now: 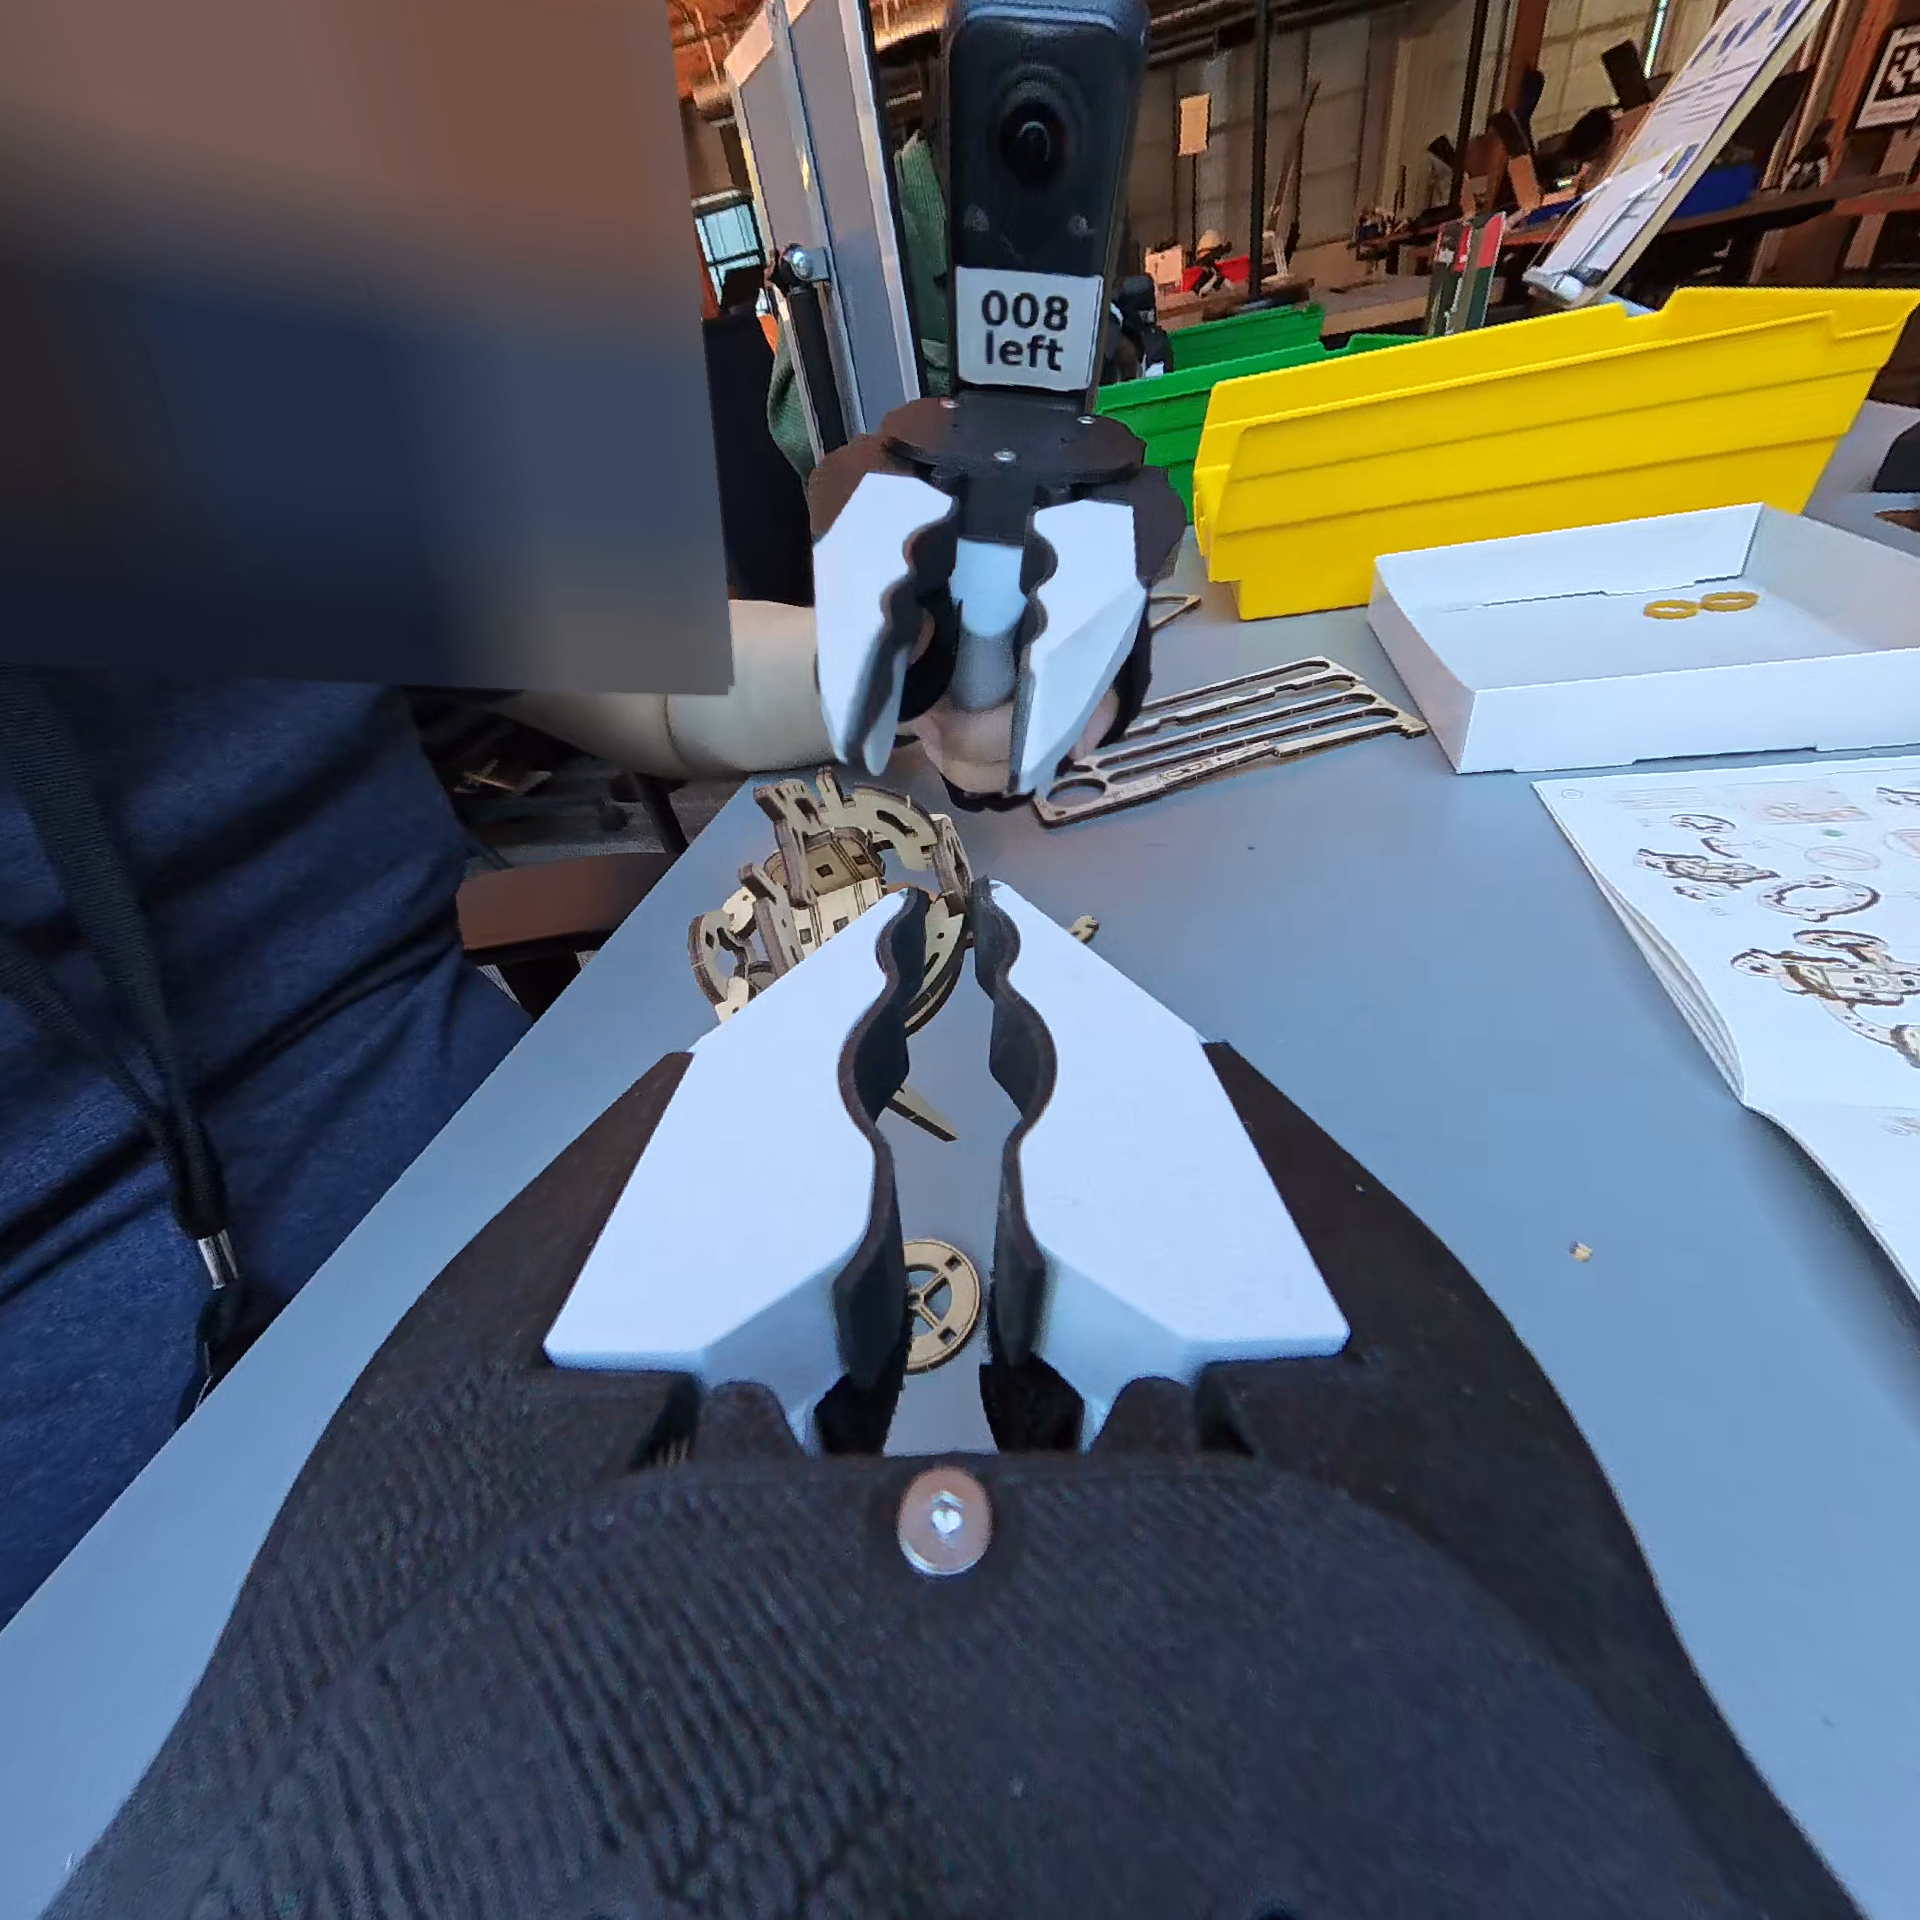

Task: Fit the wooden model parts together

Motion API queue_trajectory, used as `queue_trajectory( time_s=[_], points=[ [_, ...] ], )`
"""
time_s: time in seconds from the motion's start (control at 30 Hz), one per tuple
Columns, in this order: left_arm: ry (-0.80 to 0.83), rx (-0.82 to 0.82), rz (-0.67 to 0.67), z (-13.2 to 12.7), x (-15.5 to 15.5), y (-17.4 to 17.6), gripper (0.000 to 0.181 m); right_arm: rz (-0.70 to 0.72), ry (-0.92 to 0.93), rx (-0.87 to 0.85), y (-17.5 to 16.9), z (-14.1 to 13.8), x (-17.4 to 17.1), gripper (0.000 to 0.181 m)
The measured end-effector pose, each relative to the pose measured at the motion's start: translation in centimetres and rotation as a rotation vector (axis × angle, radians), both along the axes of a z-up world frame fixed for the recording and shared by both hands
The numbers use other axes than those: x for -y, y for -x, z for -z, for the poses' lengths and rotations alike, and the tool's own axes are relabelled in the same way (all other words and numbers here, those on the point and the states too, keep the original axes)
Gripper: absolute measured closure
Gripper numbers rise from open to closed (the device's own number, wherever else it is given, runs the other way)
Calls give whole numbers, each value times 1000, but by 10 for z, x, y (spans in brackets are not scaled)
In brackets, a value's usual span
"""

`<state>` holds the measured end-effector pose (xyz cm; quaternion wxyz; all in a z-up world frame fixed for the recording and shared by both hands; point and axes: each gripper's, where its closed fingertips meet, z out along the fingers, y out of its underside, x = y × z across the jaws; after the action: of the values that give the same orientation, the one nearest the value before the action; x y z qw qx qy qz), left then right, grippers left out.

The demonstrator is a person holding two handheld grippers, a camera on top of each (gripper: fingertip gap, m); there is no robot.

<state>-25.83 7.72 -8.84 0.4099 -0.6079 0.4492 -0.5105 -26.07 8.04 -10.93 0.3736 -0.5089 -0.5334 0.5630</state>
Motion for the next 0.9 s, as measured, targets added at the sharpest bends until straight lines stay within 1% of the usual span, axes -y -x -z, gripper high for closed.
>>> queue_trajectory(
  time_s=[0.03, 0.07, 0.13, 0.17, 0.2, 0.27, 0.33, 0.37, 0.4, 0.53, 0.6, 0.7, 0.77, 0.87, 0.9],
  points=[
    [-6, 24, 14, -4, 1, 2, 149, -1, 4, -12, -1, -2, 0, 174],
    [-14, 35, 29, -5, 3, 3, 139, 3, 4, -33, -1, -5, -1, 175],
    [-13, 11, 56, 0, 6, 2, 117, 15, 2, -83, -3, -13, -3, 174],
    [-12, -1, 61, 3, 7, 0, 112, 29, 1, -110, -4, -17, -5, 174],
    [-22, 1, 51, 4, 8, -2, 111, 44, -5, -135, -5, -21, -7, 174],
    [-68, 25, 39, 2, 12, -8, 104, 74, -12, -182, -6, -28, -10, 175],
    [-140, 7, -12, 4, 11, -14, 93, 92, -9, -216, -7, -33, -12, 175],
    [-186, -4, -41, 5, 11, -15, 92, 109, -7, -234, -7, -36, -14, 175],
    [-234, -9, -81, 4, 8, -16, 93, 116, -6, -247, -6, -39, -14, 175],
    [-371, 26, -170, -8, 7, -16, 101, 98, 9, -260, 1, -40, -10, 174],
    [-423, 48, -175, -14, 10, -14, 111, 83, 16, -246, 5, -37, -8, 174],
    [-478, 41, -169, -14, 13, -12, 122, 75, 28, -260, 7, -38, -6, 175],
    [-505, 30, -171, -13, 13, -11, 123, 69, 42, -260, 7, -38, -6, 175],
    [-537, 2, -177, -9, 12, -13, 116, 61, 66, -284, 6, -41, -6, 175],
    [-549, -8, -181, -8, 12, -14, 117, 60, 67, -282, 7, -41, -5, 174]
  ],
)
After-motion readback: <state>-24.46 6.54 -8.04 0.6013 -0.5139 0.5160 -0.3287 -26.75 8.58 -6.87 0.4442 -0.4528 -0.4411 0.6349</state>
